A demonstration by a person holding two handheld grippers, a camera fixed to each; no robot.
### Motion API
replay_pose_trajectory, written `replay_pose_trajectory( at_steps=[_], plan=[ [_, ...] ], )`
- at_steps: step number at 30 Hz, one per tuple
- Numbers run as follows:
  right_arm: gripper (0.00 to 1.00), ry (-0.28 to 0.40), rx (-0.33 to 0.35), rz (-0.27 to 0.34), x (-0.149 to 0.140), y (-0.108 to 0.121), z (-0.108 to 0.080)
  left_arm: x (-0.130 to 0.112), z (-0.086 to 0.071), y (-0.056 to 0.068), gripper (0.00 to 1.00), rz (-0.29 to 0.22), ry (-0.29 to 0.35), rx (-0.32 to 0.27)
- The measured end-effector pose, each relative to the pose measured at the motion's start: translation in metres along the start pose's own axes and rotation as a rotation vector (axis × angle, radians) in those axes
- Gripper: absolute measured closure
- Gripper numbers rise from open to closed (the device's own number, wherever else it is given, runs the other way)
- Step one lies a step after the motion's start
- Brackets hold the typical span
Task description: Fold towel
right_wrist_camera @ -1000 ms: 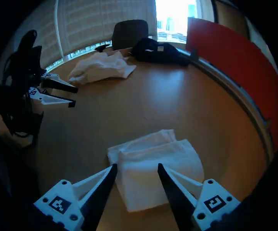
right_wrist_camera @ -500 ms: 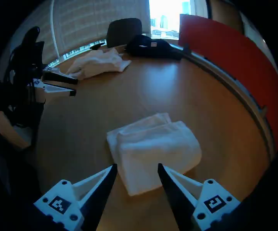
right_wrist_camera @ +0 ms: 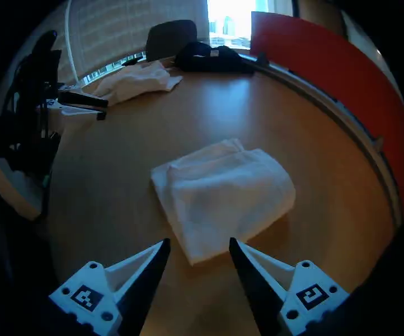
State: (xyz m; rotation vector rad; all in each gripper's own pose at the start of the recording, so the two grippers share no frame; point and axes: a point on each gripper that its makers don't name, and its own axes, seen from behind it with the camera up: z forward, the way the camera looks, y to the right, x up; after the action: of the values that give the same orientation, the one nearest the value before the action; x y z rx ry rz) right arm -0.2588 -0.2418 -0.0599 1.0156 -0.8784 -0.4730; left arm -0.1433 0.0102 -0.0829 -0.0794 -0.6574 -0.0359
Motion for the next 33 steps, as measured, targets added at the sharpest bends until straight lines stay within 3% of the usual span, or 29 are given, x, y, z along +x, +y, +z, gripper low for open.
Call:
replay_pose_trajectory(
  at_steps=[6, 18, 33],
  plan=[
    [0.2, -0.01, -0.013, 0.029, -0.011, -0.002, 0.003, 0.0, 0.0, 0.002, 0.23, 0.002, 0.0, -0.002],
    [0.39, -0.026, -0.032, 0.055, -0.019, -0.005, 0.009, -0.001, 0.0, 0.003, 0.23, 0.002, 0.001, -0.005],
    [0.51, -0.036, -0.072, 0.082, -0.025, -0.001, 0.016, -0.005, 0.0, 0.003, 0.23, 0.0, -0.002, -0.004]
  ],
)
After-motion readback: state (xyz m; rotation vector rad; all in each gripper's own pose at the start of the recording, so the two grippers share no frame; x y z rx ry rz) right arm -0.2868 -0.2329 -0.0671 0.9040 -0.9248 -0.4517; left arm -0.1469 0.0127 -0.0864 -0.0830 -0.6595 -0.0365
